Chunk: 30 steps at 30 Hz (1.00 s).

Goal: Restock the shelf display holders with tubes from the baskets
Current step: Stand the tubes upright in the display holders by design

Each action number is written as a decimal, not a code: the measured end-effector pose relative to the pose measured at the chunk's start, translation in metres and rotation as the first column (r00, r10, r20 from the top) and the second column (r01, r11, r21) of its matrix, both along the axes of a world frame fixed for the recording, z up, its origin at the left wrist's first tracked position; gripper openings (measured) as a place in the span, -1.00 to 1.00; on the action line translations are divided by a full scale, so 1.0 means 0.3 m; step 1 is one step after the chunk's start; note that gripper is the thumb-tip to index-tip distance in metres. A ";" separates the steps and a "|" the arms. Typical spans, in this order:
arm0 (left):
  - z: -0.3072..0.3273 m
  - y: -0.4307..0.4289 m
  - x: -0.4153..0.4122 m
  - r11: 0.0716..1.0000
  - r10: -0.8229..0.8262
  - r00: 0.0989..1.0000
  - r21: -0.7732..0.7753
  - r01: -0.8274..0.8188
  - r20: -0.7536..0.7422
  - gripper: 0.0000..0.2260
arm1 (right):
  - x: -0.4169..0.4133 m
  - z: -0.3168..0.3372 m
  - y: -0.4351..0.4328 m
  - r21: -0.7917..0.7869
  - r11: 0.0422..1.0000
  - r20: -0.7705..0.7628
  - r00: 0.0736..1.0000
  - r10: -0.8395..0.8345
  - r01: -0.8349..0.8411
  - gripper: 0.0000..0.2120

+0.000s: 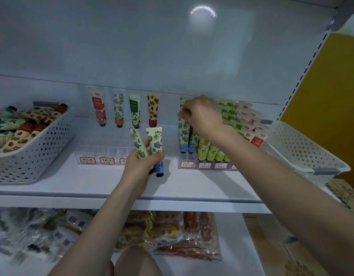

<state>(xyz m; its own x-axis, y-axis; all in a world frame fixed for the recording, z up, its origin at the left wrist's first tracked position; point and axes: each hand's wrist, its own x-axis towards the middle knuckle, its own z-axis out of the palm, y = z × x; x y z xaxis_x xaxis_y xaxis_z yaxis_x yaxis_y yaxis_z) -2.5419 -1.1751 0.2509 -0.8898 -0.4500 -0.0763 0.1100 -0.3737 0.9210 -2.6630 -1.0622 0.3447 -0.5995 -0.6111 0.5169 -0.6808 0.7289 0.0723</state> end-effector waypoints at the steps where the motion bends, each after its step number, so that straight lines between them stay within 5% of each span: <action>1: 0.002 0.000 0.000 1.000 -0.002 1.000 -0.004 0.002 0.001 -0.58 | 0.001 0.002 0.003 -0.066 0.998 0.005 1.000 0.020 -0.020 -0.72; 6: 0.027 0.013 0.010 0.987 0.005 1.000 -0.160 -0.003 0.011 -0.75 | 0.083 0.008 0.026 -0.432 0.891 0.291 0.914 0.281 -0.137 -0.74; 13: 0.049 0.055 0.027 0.962 -0.025 0.999 -0.273 0.013 -0.043 -0.79 | 0.166 -0.012 0.089 -0.456 0.885 0.542 0.759 0.361 -0.096 -0.81; 19: 0.001 0.023 0.040 0.959 0.109 0.986 -0.276 -0.071 0.128 -0.82 | 0.104 0.015 0.156 -0.380 0.923 0.317 0.947 0.061 0.068 -0.77; 30: -0.032 0.013 0.044 0.968 0.033 0.984 -0.252 0.012 0.173 -0.78 | 0.078 -0.095 0.135 -0.224 0.963 0.101 0.986 -0.129 0.149 -0.76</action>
<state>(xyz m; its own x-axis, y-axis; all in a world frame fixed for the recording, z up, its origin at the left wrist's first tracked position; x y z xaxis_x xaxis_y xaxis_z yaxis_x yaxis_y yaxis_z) -2.5287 -1.1711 0.2413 -0.8677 -0.4841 -0.1129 -0.0577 -0.1274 0.9902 -2.6397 -1.0218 0.3163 -0.7179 -0.3892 0.5772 -0.5679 0.8069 -0.1623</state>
